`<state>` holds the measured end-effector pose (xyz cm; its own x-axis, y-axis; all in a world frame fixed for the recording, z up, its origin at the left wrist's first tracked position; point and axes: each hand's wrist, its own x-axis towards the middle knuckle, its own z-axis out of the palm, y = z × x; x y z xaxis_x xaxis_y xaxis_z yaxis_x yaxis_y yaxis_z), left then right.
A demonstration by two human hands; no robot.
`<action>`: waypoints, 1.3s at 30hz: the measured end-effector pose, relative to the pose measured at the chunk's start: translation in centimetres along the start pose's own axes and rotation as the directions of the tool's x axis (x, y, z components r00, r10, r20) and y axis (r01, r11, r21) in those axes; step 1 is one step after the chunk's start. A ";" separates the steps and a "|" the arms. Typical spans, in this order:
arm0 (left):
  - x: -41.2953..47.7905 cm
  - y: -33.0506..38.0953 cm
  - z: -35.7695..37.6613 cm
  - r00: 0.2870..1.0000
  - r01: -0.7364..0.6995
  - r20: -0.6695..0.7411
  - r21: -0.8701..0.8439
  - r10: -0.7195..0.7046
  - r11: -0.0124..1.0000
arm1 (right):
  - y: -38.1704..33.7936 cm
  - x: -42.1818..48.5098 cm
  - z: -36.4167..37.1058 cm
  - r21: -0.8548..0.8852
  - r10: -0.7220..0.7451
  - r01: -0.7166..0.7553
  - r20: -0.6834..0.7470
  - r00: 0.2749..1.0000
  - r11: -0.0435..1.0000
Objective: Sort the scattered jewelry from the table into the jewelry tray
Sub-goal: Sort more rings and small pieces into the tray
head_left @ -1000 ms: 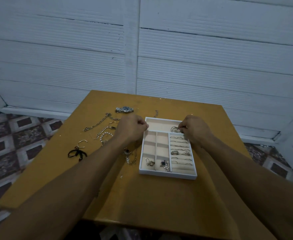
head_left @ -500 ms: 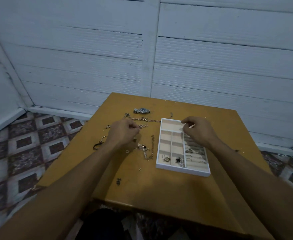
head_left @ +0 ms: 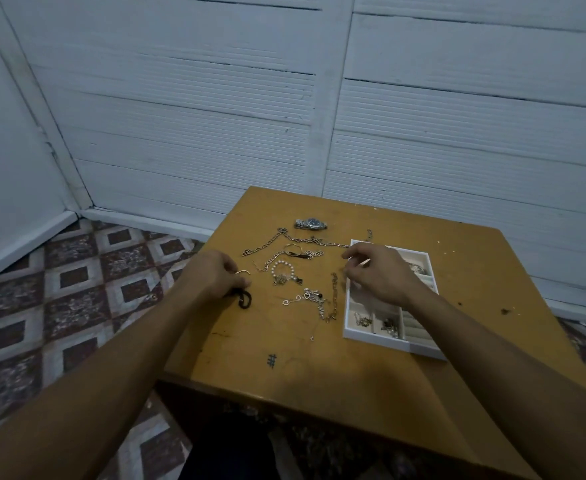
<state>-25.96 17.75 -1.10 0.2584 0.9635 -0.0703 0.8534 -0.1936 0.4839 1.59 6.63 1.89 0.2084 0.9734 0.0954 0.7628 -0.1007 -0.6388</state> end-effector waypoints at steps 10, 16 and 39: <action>1.1 0.0 0.0 0.998 0.040 0.059 -0.043 -0.038 0.998 | -0.3 -0.2 0.8 -0.047 0.022 -0.020 0.042 0.999 0.999; 1.0 0.7 -0.2 0.994 0.055 0.096 -0.126 -0.043 0.990 | -0.4 -0.3 0.8 -0.044 0.021 -0.019 0.041 0.999 0.999; -0.7 -2.0 -3.2 0.994 0.107 0.051 -0.569 -0.094 0.815 | -4.1 7.6 7.4 -0.525 -0.106 0.101 0.021 0.994 0.845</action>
<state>-29.27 18.05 0.77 0.1998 0.9667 -0.1601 0.4660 0.0500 0.8834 -4.49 15.95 -0.38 0.1133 0.9827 0.1467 0.9871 -0.0946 -0.1289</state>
